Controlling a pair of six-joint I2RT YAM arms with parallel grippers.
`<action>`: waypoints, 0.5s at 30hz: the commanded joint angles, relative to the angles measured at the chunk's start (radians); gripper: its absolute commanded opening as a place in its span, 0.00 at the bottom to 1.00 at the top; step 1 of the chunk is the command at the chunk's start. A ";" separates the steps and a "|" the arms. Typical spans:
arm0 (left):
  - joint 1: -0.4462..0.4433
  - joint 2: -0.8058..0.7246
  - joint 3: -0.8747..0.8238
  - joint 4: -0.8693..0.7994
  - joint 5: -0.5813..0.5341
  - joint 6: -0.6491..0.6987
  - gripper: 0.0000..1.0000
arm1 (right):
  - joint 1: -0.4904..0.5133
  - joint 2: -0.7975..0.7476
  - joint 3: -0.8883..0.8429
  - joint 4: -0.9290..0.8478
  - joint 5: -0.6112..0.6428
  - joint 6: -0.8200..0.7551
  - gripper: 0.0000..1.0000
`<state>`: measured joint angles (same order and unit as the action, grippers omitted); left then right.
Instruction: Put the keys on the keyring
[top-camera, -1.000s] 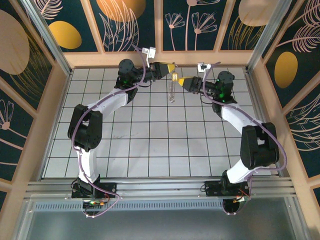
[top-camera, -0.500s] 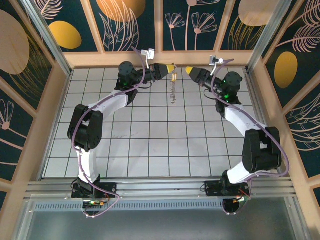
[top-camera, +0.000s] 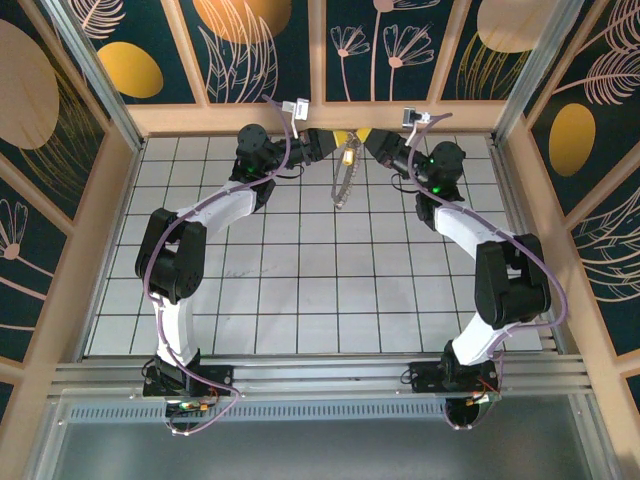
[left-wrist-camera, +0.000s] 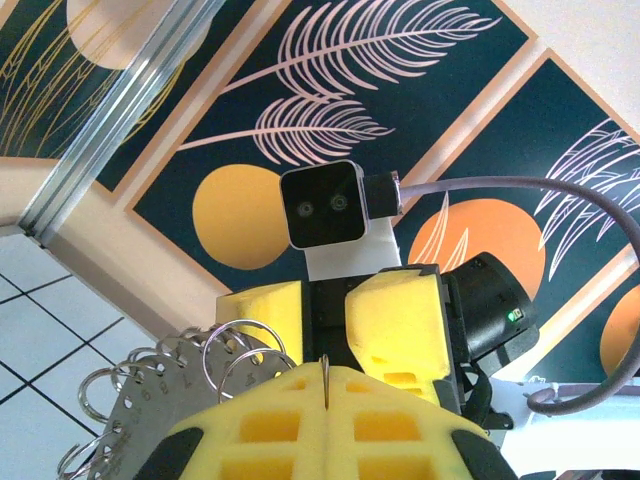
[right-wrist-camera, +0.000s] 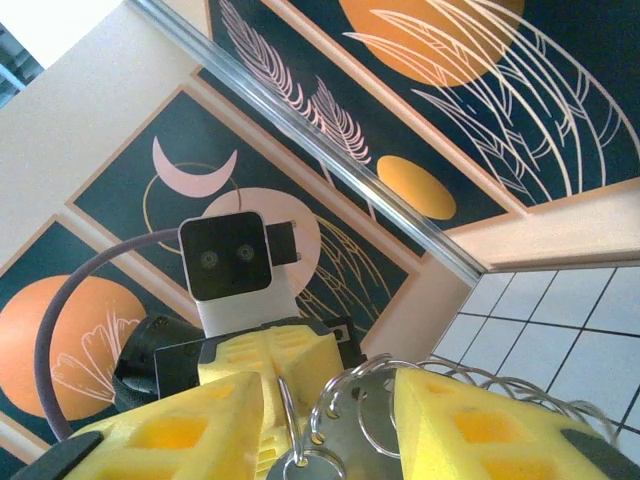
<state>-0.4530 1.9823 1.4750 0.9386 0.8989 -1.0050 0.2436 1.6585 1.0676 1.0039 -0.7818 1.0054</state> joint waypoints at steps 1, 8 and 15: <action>-0.007 -0.038 0.001 0.060 -0.015 -0.011 0.00 | 0.011 0.008 0.037 0.067 0.006 0.008 0.39; -0.006 -0.036 0.004 0.055 -0.014 -0.006 0.00 | 0.018 -0.008 0.023 0.056 0.001 -0.012 0.37; -0.006 -0.034 0.002 0.046 -0.015 0.002 0.00 | 0.018 -0.065 -0.009 -0.008 0.023 -0.085 0.34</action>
<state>-0.4530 1.9823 1.4750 0.9382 0.8989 -1.0046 0.2516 1.6520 1.0660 0.9928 -0.7746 0.9752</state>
